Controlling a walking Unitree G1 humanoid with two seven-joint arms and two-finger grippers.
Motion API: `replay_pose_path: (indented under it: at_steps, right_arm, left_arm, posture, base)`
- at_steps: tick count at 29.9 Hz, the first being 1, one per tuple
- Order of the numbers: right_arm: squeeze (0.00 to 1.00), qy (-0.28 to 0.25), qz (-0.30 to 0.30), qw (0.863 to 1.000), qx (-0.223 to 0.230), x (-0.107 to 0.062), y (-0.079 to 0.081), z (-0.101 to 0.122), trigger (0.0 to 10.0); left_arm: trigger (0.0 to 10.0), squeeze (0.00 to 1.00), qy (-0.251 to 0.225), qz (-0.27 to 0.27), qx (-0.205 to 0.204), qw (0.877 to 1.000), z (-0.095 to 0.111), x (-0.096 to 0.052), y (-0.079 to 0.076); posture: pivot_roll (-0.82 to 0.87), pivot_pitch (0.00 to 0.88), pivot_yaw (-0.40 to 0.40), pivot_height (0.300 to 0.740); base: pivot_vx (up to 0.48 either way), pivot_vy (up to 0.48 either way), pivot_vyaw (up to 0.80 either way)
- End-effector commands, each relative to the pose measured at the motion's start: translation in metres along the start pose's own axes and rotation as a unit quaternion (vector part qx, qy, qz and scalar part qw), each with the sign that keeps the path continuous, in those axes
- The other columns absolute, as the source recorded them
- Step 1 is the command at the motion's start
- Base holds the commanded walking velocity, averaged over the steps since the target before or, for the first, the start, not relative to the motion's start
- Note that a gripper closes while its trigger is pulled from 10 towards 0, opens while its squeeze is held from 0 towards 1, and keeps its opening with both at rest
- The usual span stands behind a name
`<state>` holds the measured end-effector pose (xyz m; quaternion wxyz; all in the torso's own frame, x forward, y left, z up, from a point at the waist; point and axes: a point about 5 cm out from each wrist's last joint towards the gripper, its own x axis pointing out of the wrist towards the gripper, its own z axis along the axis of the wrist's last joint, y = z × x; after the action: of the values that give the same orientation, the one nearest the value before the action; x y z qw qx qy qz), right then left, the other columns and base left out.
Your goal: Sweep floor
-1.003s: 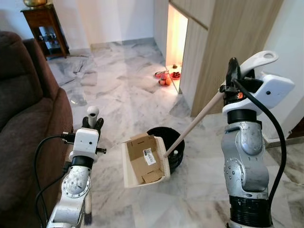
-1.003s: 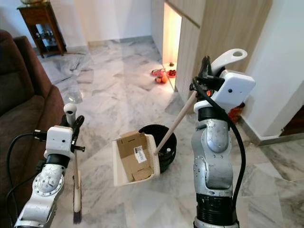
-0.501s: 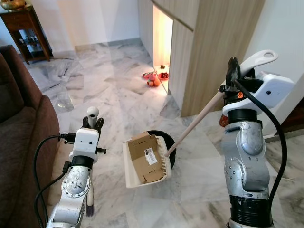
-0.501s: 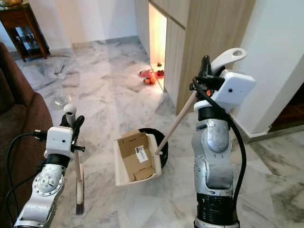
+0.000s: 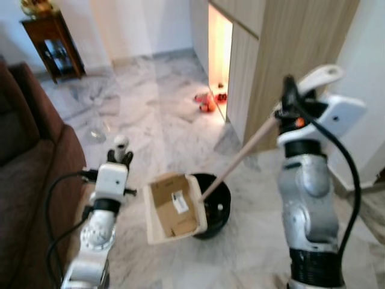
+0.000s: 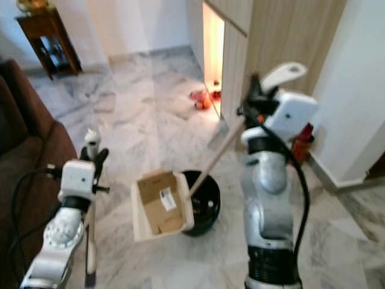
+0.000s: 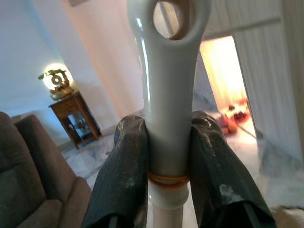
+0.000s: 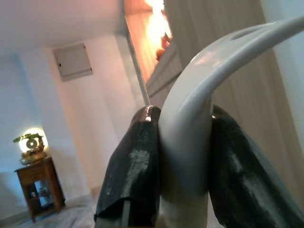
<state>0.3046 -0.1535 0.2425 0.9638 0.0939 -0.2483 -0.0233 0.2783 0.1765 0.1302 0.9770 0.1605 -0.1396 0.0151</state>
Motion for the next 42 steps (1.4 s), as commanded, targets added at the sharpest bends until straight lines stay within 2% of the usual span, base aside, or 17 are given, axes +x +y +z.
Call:
replay_pose_path:
  at_steps: [1, 42]
  right_arm:
    - [0.0, -0.035, 0.02, 0.999, 0.021, 0.0036, 0.0132, 0.0135, 10.0]
    - [0.0, -0.033, 0.039, 0.998, 0.027, 0.0027, 0.0185, 0.0134, 10.0]
  left_arm:
    - [10.0, 0.0, -0.015, 0.013, 0.011, 1.0, 0.0049, 0.0031, 0.009]
    - [10.0, 0.0, -0.02, 0.017, 0.01, 1.0, 0.0064, 0.0035, 0.009]
  posture:
    - [0.15, 0.003, 0.058, 0.74]
    - [0.15, 0.006, 0.057, 0.74]
  base:
    - [0.307, 0.0, 0.0]
    - [0.304, 0.0, 0.03]
